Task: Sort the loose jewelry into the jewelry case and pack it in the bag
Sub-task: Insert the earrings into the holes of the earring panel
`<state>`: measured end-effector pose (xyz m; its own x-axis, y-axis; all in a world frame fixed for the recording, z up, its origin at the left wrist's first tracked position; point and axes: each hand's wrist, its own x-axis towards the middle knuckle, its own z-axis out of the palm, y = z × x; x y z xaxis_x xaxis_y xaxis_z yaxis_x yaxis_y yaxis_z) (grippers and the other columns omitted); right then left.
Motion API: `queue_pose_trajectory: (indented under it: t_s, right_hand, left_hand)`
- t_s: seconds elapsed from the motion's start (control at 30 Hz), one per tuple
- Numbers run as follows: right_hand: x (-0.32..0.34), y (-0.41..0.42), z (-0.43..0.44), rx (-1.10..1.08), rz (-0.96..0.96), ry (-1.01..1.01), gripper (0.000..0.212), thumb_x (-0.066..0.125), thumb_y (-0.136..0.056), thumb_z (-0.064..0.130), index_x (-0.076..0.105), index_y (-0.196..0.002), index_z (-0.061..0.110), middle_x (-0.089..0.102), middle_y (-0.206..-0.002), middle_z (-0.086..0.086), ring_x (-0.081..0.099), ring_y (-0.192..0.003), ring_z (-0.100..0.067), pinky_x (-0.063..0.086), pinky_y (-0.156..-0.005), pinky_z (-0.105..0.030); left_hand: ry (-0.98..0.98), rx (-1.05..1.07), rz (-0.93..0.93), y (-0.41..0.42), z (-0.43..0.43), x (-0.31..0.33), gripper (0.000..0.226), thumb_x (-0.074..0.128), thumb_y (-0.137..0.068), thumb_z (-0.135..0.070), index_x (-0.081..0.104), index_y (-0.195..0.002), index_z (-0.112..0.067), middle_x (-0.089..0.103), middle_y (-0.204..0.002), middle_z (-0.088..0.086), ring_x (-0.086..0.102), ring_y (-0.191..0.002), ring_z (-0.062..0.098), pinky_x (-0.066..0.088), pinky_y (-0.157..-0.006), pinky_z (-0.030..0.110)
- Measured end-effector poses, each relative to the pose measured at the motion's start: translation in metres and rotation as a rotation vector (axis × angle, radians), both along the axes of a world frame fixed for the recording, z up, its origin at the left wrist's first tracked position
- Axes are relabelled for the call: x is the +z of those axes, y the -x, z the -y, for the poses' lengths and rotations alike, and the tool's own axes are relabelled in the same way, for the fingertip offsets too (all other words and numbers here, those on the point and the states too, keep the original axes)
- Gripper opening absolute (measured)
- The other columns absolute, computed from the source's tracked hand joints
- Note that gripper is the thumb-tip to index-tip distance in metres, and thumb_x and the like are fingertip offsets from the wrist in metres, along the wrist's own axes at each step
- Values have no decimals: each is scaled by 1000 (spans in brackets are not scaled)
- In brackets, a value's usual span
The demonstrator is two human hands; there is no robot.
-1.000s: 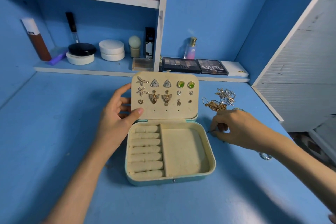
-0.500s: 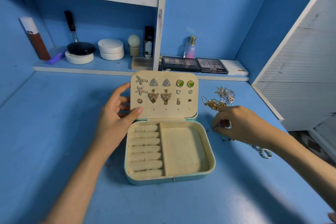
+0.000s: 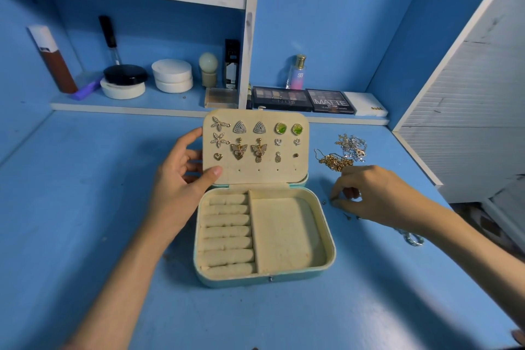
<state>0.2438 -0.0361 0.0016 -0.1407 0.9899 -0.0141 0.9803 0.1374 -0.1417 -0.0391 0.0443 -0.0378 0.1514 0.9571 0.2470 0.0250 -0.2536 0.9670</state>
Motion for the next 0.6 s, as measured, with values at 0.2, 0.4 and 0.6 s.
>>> queue_pose_trajectory:
  t_s: [0.2,0.4,0.6]
  right_hand:
    - [-2,2,-2,17,18,-19,5,63,-83,26,68,-81,26,45,-71,19,50,-70,-11,44,-62,-28]
    - [-4,-1,0,56,75,-76,6,67,-80,23,67,-76,27,42,-65,17,53,-65,-15,40,-52,-28]
    - [-5,4,6,186,222,-240,9,65,-67,21,65,-59,25,45,-56,10,51,-54,-17,30,-36,-23]
  left_hand:
    - [-1,3,-4,1,-1,-1,62,68,-81,4,50,-112,-46,66,-95,1,62,-80,3,50,-71,14]
    - [-4,4,4,1,-2,-3,61,68,-81,6,50,-115,-42,66,-92,0,62,-78,3,48,-70,13]
    - [-3,-2,13,1,-2,-3,61,68,-81,7,50,-118,-39,65,-91,0,62,-78,2,49,-71,13]
